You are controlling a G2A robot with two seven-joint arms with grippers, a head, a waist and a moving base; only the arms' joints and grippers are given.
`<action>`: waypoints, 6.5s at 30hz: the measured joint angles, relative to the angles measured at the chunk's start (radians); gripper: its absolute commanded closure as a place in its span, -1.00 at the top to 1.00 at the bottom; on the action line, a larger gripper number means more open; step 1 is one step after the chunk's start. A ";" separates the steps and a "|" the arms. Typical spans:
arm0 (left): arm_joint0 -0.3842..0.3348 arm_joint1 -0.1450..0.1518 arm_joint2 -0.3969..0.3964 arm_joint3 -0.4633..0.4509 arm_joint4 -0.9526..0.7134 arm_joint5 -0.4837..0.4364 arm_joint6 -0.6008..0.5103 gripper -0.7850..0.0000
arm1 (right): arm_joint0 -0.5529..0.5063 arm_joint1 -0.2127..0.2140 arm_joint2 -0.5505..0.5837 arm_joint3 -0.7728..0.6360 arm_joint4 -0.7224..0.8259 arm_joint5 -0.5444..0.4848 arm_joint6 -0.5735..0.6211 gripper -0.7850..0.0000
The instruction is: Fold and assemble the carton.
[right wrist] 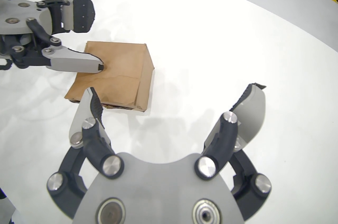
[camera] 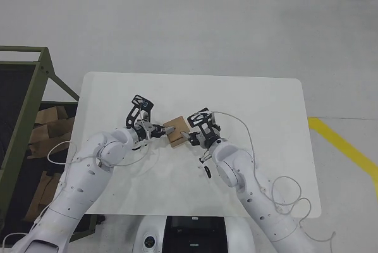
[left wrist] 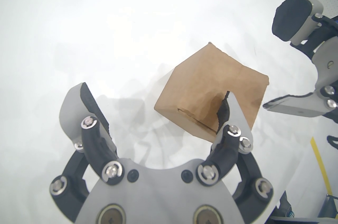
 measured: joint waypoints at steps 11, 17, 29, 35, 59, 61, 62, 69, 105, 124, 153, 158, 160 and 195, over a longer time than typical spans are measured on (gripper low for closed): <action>0.001 -0.002 -0.004 0.000 0.002 -0.006 -0.003 1.00 | 0.004 -0.007 0.004 0.033 0.016 0.032 -0.008 1.00; 0.003 -0.003 -0.007 -0.002 0.004 -0.007 -0.002 1.00 | 0.008 -0.009 0.003 0.051 0.021 0.025 -0.008 1.00; 0.018 -0.002 -0.022 -0.022 0.003 -0.008 -0.003 1.00 | -0.002 -0.008 0.018 0.045 0.029 0.014 -0.018 1.00; 0.049 0.005 -0.073 -0.054 -0.005 -0.007 0.007 1.00 | -0.026 -0.002 0.041 0.010 0.027 -0.004 -0.028 1.00; 0.059 -0.001 -0.069 -0.010 0.045 0.089 -0.014 1.00 | -0.066 0.017 0.098 -0.042 0.034 -0.097 -0.017 1.00; 0.044 -0.004 -0.057 -0.001 0.042 0.089 -0.015 1.00 | -0.067 0.017 0.098 -0.042 0.034 -0.097 -0.018 1.00; 0.034 -0.006 -0.049 0.005 0.041 0.089 -0.016 1.00 | -0.072 0.018 0.100 -0.039 0.037 -0.101 -0.027 1.00; -0.044 -0.021 -0.001 0.055 0.032 0.076 -0.033 1.00 | -0.091 0.035 0.132 -0.001 0.041 -0.274 -0.197 1.00; 0.060 -0.007 -0.117 -0.077 0.008 -0.012 0.042 1.00 | 0.097 0.085 0.168 0.432 -0.172 -0.832 -0.891 1.00; 0.181 0.006 -0.213 -0.140 -0.019 -0.080 0.142 1.00 | 0.335 0.056 -0.017 0.789 -0.399 -0.838 -1.267 1.00; 0.255 0.003 -0.238 -0.175 -0.002 -0.067 0.234 1.00 | 0.467 0.008 -0.170 1.009 -0.458 -0.730 -1.429 1.00; 0.270 0.001 -0.248 -0.182 -0.007 -0.052 0.264 1.00 | 0.499 -0.016 -0.200 1.068 -0.438 -0.747 -1.428 1.00; 0.274 0.001 -0.251 -0.184 -0.007 -0.052 0.268 1.00 | 0.507 -0.024 -0.210 1.084 -0.434 -0.747 -1.433 1.00; 0.284 -0.007 -0.266 -0.179 -0.002 -0.044 0.270 1.00 | 0.593 -0.116 -0.307 1.277 -0.386 -0.705 -1.480 1.00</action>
